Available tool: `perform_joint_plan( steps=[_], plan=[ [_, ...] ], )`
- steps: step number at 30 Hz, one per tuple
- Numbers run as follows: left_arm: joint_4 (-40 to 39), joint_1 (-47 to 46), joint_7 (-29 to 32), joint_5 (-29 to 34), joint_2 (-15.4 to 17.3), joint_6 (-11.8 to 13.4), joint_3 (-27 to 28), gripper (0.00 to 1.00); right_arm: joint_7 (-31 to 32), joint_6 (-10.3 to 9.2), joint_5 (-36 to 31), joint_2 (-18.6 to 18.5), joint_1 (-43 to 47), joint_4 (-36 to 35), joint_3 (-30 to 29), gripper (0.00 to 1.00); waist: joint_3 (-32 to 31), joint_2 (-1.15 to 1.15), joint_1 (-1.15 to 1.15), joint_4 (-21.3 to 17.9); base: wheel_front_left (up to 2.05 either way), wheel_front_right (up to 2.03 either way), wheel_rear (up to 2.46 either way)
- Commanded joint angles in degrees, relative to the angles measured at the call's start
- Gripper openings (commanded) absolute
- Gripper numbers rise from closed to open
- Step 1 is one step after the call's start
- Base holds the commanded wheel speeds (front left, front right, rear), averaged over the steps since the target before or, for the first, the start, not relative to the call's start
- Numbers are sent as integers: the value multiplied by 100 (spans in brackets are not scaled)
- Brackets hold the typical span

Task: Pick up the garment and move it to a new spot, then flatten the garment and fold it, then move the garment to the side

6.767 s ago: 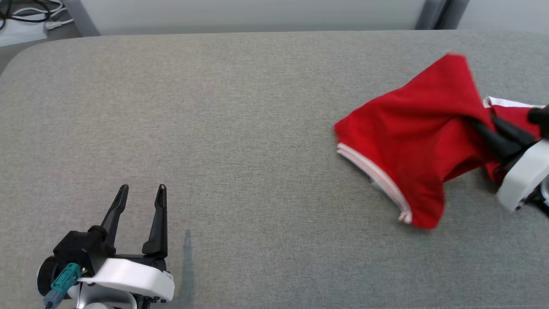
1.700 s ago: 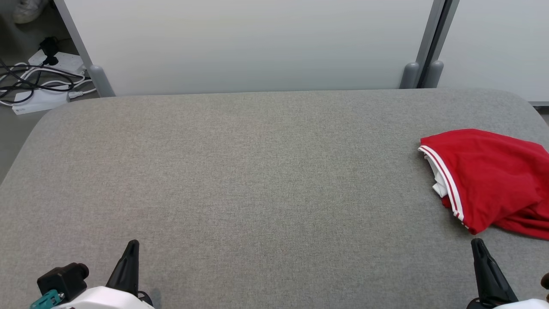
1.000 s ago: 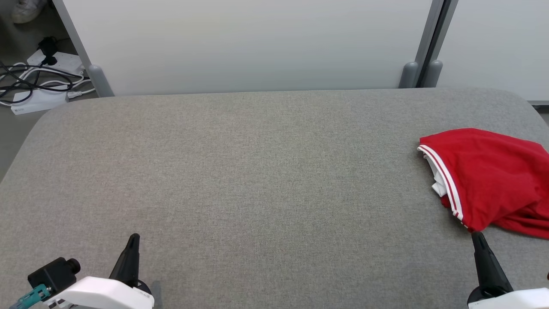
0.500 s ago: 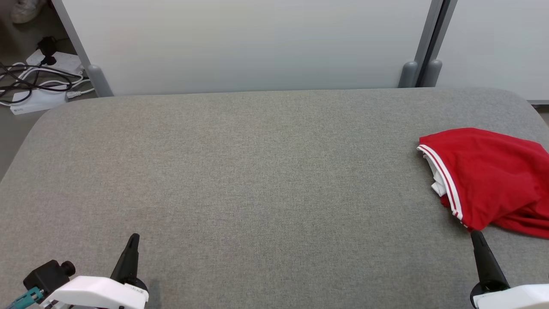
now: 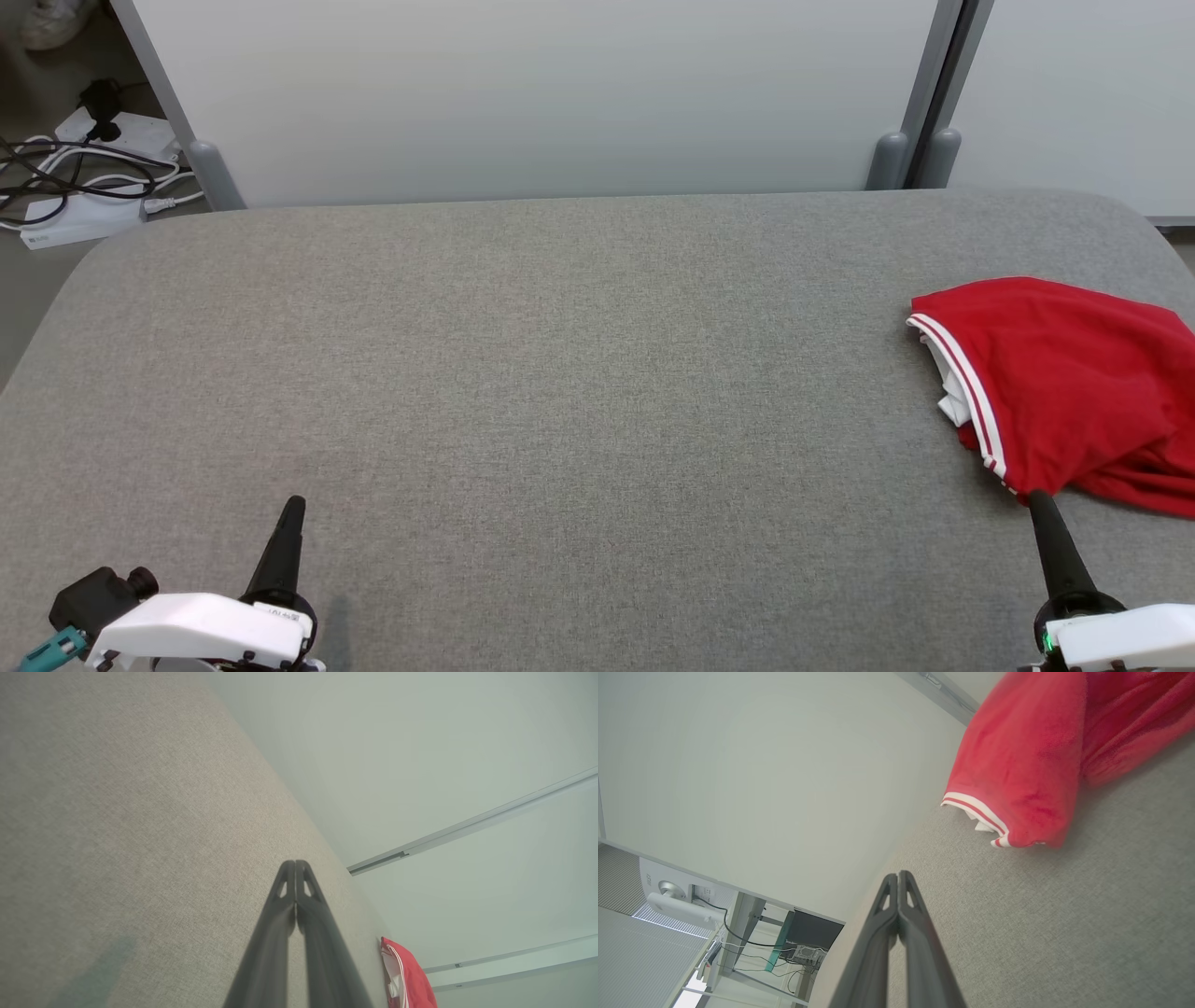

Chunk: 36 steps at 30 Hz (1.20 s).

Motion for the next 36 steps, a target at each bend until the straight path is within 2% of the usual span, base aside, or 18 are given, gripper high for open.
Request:
perform_joint_plan(
  steps=[1,36],
  plan=[
    [-77,-375,17,-114,43,-93,257,0,58,0,194,-94,-272,-105,31,0,0,0,-1,-1,0,0,0],
    [441,-614,567,-1567,-760,-968,1228,0,416,0,2428,-54,-758,438,-65,0,14,0,-1,-28,0,0,0]
  ],
)
